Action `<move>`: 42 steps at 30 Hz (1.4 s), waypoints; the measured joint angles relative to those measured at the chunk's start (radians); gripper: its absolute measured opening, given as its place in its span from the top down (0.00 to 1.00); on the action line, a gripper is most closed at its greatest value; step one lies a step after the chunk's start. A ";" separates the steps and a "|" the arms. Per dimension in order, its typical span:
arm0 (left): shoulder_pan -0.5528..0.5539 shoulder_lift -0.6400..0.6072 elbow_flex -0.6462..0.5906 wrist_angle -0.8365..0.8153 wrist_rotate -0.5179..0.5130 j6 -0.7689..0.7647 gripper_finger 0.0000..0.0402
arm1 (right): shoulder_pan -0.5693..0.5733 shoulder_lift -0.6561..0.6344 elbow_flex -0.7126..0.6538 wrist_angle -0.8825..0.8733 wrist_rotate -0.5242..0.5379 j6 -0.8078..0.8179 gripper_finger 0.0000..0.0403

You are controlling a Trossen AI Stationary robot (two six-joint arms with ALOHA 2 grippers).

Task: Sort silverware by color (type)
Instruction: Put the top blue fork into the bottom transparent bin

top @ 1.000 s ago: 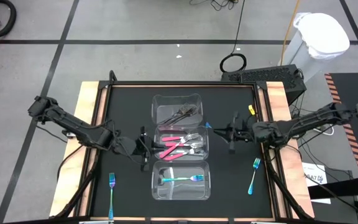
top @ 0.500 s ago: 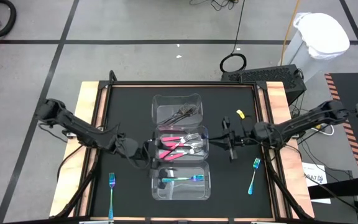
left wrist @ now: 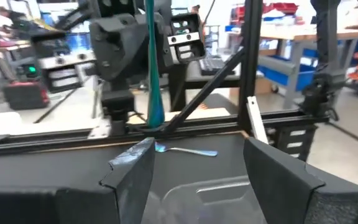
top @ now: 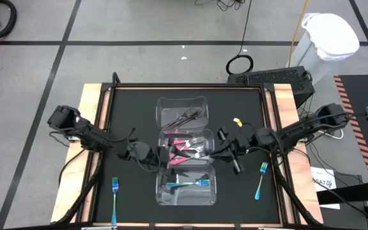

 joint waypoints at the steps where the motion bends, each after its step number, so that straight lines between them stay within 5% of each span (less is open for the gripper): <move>1: 0.002 0.021 0.012 0.010 0.011 -0.006 0.38 | 0.001 0.023 0.023 -0.006 -0.004 -0.002 0.96; 11: 0.003 0.139 0.103 0.007 0.012 0.045 0.38 | 0.002 0.246 0.240 -0.020 -0.132 0.035 0.96; 15: 0.003 0.139 0.103 0.007 0.086 0.046 0.38 | 0.008 0.280 0.270 -0.021 -0.139 0.040 0.96; 34: 0.012 0.251 0.103 0.222 0.055 0.094 0.39 | 0.008 0.285 0.275 -0.029 -0.136 -0.009 0.96; 42: 0.013 0.252 0.103 0.251 0.115 0.100 0.40 | 0.008 0.285 0.275 -0.035 -0.136 -0.026 0.96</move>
